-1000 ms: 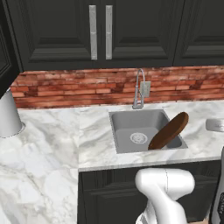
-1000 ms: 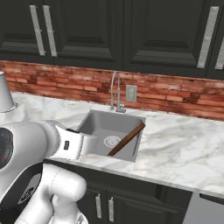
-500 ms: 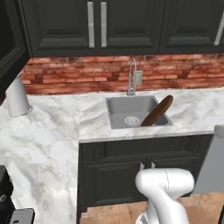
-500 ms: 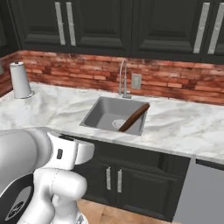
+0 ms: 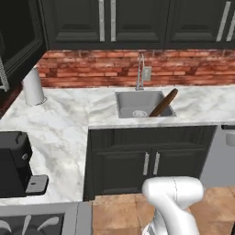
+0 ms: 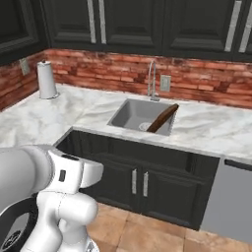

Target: Move the cutting board and knife to the sink. Then move spray from the cabinet to the counter.

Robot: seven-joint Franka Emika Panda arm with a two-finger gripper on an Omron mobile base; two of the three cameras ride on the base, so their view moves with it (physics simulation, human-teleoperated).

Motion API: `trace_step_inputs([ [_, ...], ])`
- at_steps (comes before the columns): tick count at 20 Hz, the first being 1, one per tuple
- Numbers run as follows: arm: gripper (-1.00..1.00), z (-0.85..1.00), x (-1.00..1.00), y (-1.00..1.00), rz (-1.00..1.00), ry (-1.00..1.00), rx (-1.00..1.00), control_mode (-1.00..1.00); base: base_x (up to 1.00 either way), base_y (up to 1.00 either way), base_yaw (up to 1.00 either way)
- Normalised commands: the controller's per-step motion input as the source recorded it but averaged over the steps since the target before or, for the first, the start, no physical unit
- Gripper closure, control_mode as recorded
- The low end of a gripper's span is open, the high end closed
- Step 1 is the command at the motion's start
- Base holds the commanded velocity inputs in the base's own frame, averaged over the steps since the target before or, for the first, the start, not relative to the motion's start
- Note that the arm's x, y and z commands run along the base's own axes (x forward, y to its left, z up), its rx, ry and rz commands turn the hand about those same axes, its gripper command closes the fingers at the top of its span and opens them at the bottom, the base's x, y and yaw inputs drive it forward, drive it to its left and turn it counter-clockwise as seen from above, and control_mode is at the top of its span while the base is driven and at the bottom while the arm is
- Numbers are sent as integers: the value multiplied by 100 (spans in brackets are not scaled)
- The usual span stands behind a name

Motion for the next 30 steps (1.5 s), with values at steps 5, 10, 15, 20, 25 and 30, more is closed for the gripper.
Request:
trace_step_inputs([
  [5,-100,0,0,0,0,0,0,100,-24,-40,65],
  [10,-100,0,0,0,0,0,0,100,-44,-49,78],
  [15,-100,0,0,0,0,0,0,100,-63,-51,77],
  [20,-100,0,0,0,0,0,0,100,-95,-60,69],
  [25,-100,0,0,0,0,0,0,100,-80,-44,72],
  [30,-100,0,0,0,0,0,0,100,-27,9,72],
])
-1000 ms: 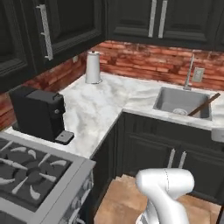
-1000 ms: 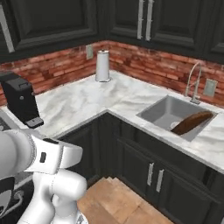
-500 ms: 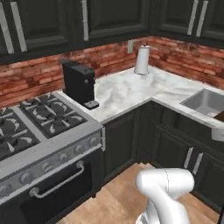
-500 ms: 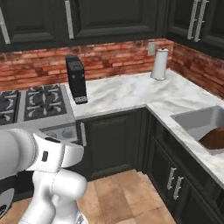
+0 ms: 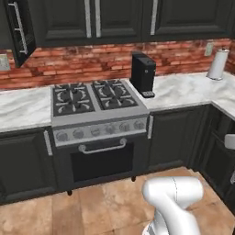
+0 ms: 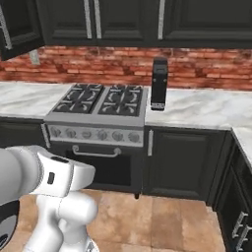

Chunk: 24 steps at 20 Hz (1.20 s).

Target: Move the cutting board and knife to the sink. Then move spray from the cabinet to the counter.

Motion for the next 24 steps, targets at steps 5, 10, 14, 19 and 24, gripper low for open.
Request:
trace_step_inputs([
  [5,-100,0,0,0,0,0,0,100,-28,52,63],
  [10,-100,0,0,0,0,0,0,100,-18,53,56],
  [14,-100,0,0,0,0,0,0,100,-31,21,32],
  [19,-100,0,0,0,0,0,0,100,-24,20,20],
  [24,-100,0,0,0,0,0,0,100,-4,53,21],
])
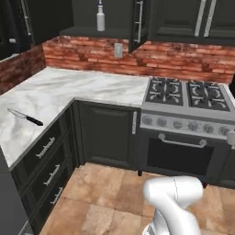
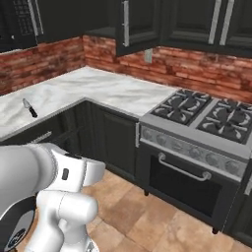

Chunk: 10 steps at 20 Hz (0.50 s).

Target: Move the cutting board and knife to the sink. Then move spray from the cabinet to the counter.

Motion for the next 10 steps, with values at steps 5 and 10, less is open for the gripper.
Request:
trace_step_inputs([
  [5,-100,0,0,0,0,0,0,100,28,76,48],
  [10,-100,0,0,0,0,0,0,100,32,30,56],
])
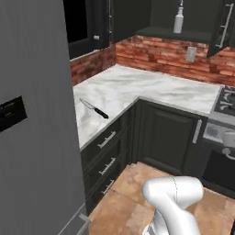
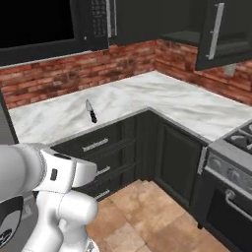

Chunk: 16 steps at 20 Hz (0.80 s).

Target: Move the cutting board and knife to the sink. Then move spray from the cabinet to the counter.

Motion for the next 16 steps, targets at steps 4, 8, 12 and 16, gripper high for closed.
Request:
trace_step_inputs([
  [4,-100,0,0,0,0,0,0,100,38,-2,62],
  [8,-100,0,0,0,0,0,0,100,18,-17,57],
  [12,-100,0,0,0,0,0,0,100,16,-20,40],
  [16,-100,0,0,0,0,0,0,100,45,-45,9],
])
